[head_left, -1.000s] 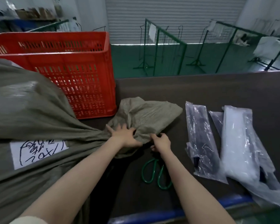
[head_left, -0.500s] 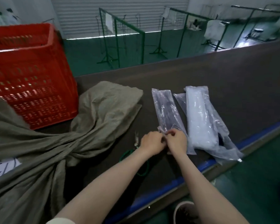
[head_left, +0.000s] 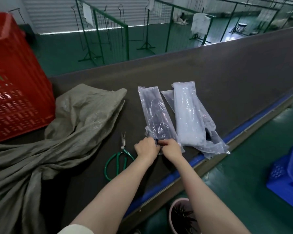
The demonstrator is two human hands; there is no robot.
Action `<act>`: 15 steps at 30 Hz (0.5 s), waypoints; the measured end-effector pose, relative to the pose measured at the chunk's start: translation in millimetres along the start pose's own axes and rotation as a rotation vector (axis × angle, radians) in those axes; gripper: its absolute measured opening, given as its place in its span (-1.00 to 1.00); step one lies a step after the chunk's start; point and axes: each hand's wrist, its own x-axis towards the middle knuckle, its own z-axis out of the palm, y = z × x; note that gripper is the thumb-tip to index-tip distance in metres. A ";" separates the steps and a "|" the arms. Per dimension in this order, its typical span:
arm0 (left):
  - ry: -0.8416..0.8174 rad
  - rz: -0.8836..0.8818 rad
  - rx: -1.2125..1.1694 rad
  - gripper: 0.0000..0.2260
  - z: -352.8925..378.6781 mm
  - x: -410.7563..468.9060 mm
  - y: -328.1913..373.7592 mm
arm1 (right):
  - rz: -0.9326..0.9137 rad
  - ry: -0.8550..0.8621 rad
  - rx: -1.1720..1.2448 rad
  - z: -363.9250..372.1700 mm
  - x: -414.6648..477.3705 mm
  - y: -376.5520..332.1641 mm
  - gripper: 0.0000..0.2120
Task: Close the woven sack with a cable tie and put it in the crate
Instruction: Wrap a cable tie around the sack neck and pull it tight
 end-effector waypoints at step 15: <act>-0.281 0.124 0.321 -0.54 -32.9 -8.1 -9.5 | -0.041 -0.083 -0.109 8.9 14.4 7.2 -0.66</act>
